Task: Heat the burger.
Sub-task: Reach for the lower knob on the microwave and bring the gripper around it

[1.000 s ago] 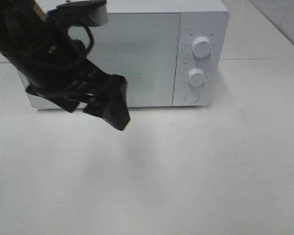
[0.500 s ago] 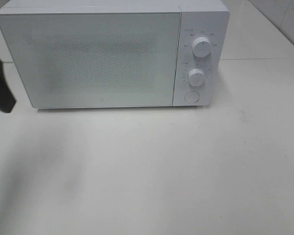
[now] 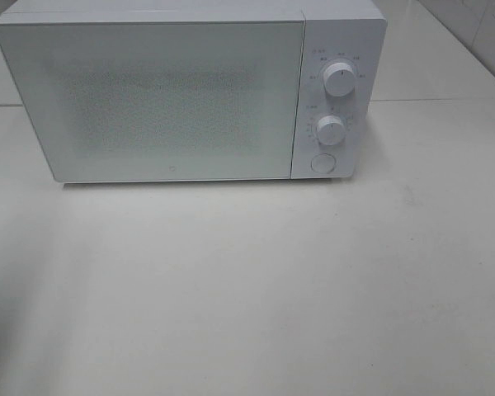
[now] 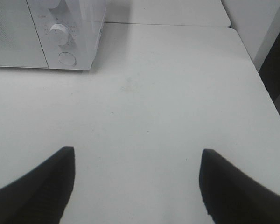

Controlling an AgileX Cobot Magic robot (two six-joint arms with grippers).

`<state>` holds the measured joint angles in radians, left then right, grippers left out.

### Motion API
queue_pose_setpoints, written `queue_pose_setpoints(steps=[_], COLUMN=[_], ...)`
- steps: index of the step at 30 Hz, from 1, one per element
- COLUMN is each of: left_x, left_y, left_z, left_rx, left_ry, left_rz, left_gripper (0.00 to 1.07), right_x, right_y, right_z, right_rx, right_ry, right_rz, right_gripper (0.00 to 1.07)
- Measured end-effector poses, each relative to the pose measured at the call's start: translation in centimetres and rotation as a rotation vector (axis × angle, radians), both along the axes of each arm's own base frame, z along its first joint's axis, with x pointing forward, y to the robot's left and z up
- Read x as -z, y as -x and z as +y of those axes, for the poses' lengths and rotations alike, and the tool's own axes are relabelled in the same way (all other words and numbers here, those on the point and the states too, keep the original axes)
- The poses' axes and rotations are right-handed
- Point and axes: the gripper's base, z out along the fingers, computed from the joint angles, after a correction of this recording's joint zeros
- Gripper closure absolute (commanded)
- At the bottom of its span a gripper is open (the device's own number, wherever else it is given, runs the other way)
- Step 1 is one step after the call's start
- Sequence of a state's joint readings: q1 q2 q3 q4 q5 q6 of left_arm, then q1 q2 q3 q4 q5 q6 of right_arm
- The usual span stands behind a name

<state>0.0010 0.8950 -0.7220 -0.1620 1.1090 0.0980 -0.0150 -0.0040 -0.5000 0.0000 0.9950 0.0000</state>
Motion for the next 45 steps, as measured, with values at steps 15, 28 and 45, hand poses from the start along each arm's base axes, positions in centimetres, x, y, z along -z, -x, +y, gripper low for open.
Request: queue_pose_setpoints(steps=[15, 28, 45], left_x=[1.5, 0.3, 0.2], left_y=[7.4, 12.0, 14.8], left_z=[0.4, 0.4, 0.3], left_rx=[-0.003, -0.012, -0.06], left_ry=[-0.046, -0.049, -0.064], left_rz=[-0.245, -0.547, -0.726], left_gripper=[0.08, 0.08, 0.08], right_x=[0.0, 0.0, 0.0], right_y=[0.0, 0.0, 0.0], right_z=[0.0, 0.0, 0.0], right_rx=[0.0, 0.0, 0.0], right_ry=[0.0, 0.0, 0.0], right_rz=[0.0, 0.0, 0.0], right_gripper=[0.34, 0.34, 0.34])
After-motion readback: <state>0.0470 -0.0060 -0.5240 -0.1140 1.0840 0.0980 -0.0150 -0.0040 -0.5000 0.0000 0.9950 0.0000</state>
